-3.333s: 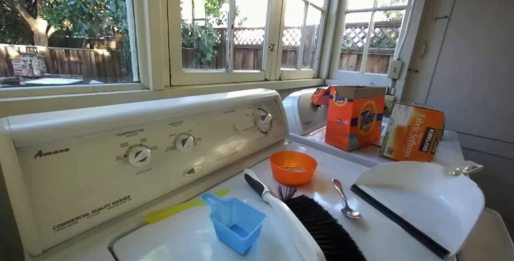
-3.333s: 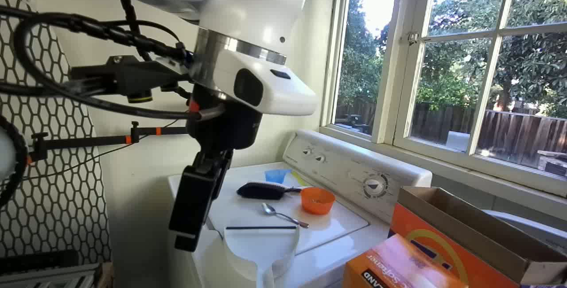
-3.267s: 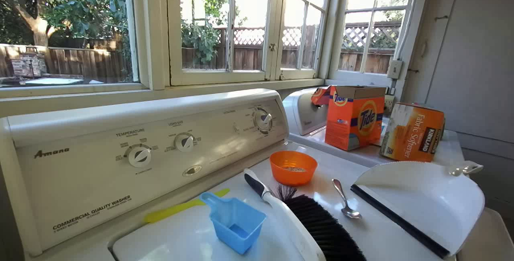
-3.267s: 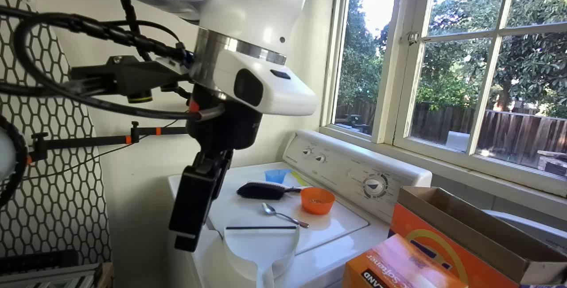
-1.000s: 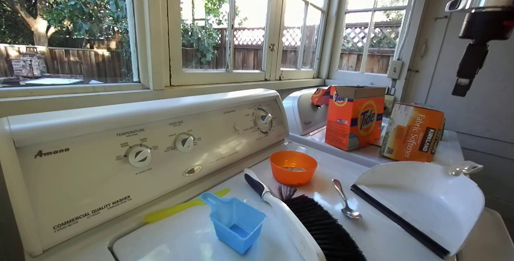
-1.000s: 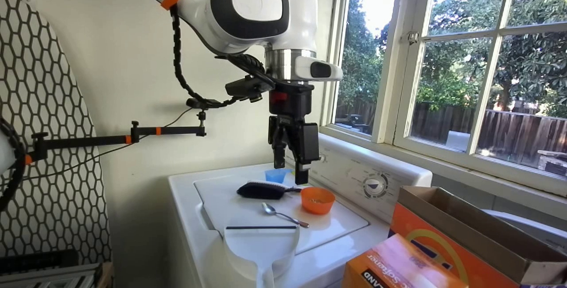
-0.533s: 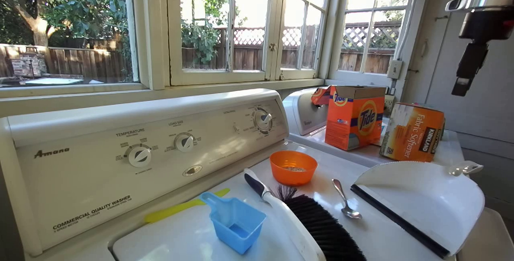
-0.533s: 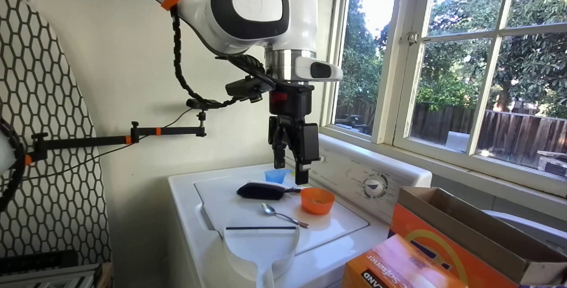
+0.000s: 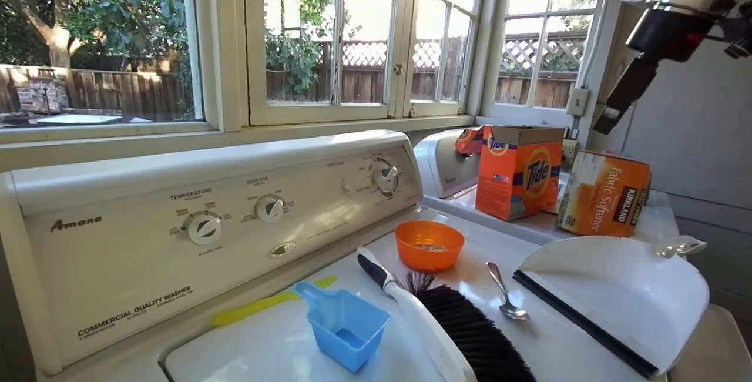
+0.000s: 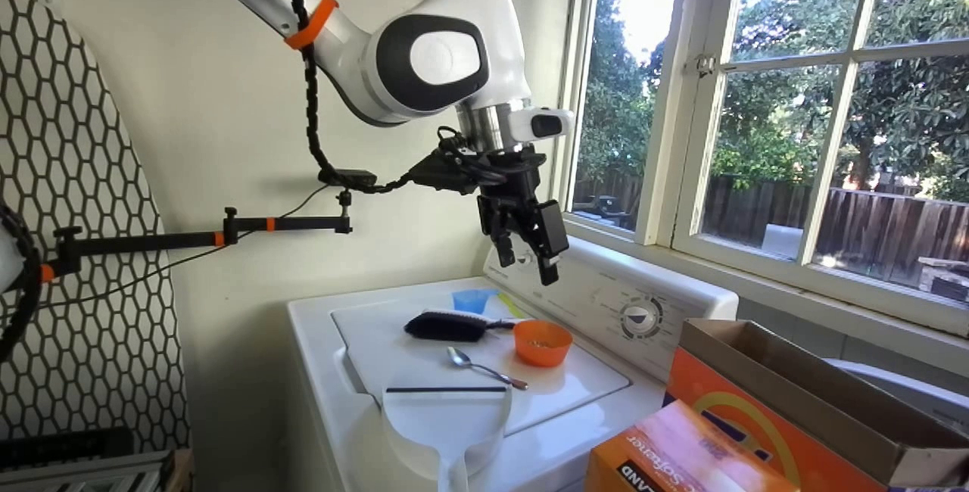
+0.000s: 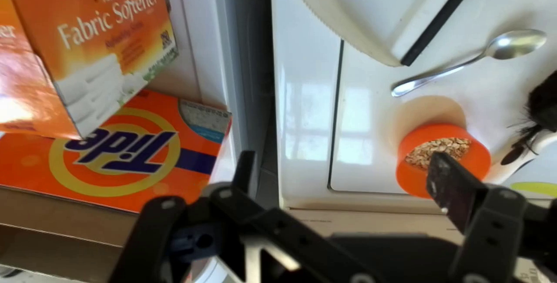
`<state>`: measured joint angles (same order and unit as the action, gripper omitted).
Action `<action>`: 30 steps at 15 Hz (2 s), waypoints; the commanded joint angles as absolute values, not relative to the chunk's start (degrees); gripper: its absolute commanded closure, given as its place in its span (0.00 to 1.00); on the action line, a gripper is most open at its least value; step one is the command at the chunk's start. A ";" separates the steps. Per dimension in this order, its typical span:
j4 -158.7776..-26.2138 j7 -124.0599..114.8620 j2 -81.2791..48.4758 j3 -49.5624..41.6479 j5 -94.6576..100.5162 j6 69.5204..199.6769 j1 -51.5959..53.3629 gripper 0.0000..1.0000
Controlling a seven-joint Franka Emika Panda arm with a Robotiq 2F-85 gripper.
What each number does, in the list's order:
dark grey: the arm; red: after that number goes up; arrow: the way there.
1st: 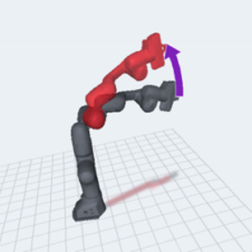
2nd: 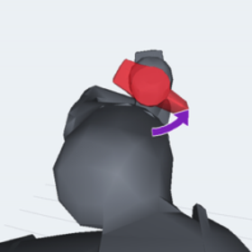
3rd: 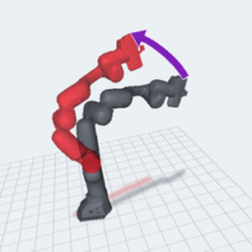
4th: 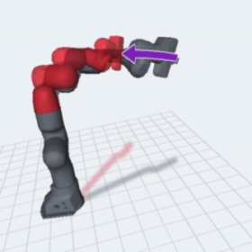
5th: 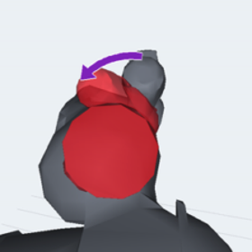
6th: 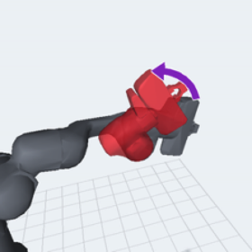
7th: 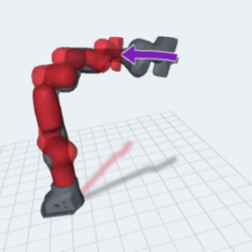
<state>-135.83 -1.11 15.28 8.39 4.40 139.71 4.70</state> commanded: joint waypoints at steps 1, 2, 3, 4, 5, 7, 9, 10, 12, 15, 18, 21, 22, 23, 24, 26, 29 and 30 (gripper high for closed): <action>-135.47 -2.04 9.94 9.16 4.65 147.20 6.12 0.00; -135.06 -1.27 8.25 9.24 4.04 148.74 6.71 0.00; -134.03 2.57 6.50 8.96 2.01 147.78 8.12 0.00; -135.56 -0.35 9.86 8.81 4.00 146.77 6.84 0.00; -135.22 0.50 8.58 8.87 3.60 146.94 7.44 0.00; -134.54 0.99 7.00 8.97 3.48 147.04 8.03 0.00; -134.28 0.41 6.55 9.12 3.96 147.41 8.00 0.00; -134.09 -1.31 5.68 9.48 4.36 148.08 8.03 0.00; -133.66 -3.58 4.11 9.95 4.92 148.99 8.07 0.00; -133.21 -7.28 2.25 10.48 5.36 151.35 8.16 0.00; -132.50 -12.92 -0.27 10.85 7.46 155.89 8.17 0.00; -131.22 -20.30 -3.13 10.55 14.21 158.94 8.53 0.00; -130.50 -22.86 -4.37 10.87 16.81 159.54 8.41 0.00; -129.78 -25.14 -5.41 10.67 19.22 159.89 8.71 0.00; -129.04 -27.41 -6.50 10.43 21.75 160.28 9.05 0.00; -127.32 -31.16 -8.60 10.07 25.67 160.41 9.78 0.00; -124.74 -35.40 -11.81 9.68 30.30 160.78 10.94 0.00; -123.96 -36.43 -12.84 9.60 31.36 160.84 11.32 0.00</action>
